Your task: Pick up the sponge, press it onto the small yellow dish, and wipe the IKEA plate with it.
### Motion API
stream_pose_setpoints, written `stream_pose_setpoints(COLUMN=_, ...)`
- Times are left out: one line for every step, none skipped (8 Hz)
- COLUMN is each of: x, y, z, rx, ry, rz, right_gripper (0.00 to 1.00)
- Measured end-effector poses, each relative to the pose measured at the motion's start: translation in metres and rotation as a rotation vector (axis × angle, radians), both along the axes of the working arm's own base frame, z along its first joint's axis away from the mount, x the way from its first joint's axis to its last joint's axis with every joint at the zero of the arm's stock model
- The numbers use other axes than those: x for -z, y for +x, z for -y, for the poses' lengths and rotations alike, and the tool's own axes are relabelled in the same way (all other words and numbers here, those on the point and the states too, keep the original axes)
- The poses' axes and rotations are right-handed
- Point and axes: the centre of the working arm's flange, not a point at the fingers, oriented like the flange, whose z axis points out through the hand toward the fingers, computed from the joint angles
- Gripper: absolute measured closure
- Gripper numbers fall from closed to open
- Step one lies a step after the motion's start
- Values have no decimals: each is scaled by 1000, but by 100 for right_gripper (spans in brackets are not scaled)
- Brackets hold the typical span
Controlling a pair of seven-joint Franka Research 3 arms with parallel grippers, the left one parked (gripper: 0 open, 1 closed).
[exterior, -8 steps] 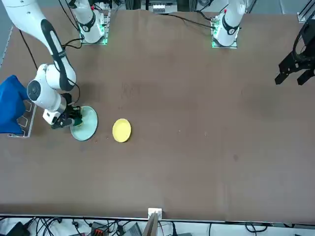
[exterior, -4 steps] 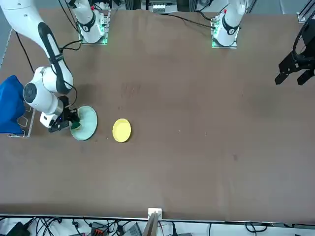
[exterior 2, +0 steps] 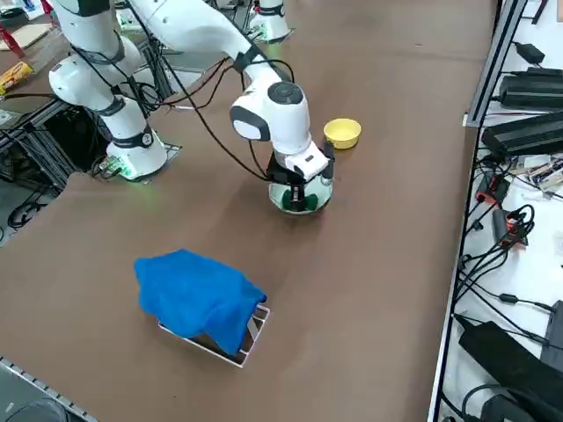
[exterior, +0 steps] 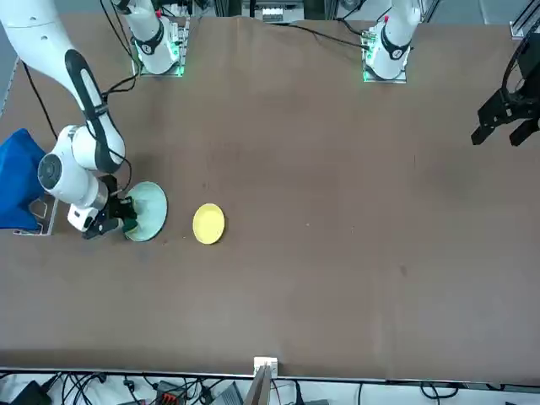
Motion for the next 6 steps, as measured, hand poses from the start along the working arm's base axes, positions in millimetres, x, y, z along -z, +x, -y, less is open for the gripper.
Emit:
stream_pose_setpoints(x=0, y=5, z=-10, rx=-7, ry=7, rz=6, right_gripper=79)
stream_pose_setpoints(x=0, y=9, z=-25, rx=-9, ry=20, rz=9, right_gripper=79)
stream_pose_setpoints(x=0, y=10, z=-43, rx=-6, ry=34, rz=9, right_gripper=79)
stream_pose_setpoints(x=0, y=10, z=-60, rx=6, ry=43, rz=6, right_gripper=79)
stream_pose_setpoints(x=0, y=9, z=-73, rx=18, ry=44, rz=-1, right_gripper=79)
stream_pose_setpoints(x=0, y=8, z=-81, rx=28, ry=44, rz=-5, right_gripper=79)
